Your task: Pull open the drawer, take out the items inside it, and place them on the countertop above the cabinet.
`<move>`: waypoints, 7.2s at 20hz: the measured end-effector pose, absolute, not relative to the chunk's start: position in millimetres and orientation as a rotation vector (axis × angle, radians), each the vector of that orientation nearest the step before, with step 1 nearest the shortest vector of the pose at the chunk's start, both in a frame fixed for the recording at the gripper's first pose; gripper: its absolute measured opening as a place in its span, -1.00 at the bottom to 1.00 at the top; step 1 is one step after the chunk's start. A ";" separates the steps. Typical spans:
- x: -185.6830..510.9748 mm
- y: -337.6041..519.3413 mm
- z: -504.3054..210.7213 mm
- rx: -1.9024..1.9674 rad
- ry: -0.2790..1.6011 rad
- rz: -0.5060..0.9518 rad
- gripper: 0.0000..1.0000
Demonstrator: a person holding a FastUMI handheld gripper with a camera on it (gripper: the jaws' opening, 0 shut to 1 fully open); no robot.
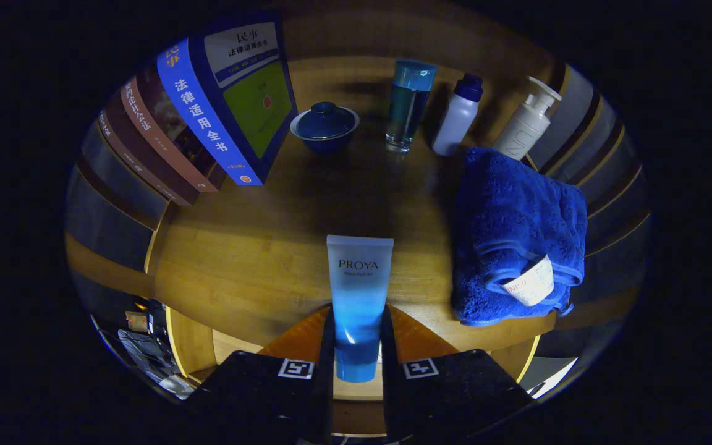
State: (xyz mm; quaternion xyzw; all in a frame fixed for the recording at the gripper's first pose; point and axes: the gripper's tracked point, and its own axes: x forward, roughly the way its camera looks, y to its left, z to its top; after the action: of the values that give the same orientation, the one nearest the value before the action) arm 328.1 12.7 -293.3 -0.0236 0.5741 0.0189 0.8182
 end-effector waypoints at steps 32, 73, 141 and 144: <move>171.2 47.4 -130.3 0.012 0.324 0.146 1.00; 114.3 12.4 -328.1 -0.035 0.235 -0.023 1.00; 5.3 34.3 -4.5 0.016 0.004 0.061 0.98; -6.9 34.4 6.7 -0.026 -0.021 0.061 0.98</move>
State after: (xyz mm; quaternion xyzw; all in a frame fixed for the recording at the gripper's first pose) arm -6.9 34.4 6.7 -0.0132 -0.0106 0.0303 0.9994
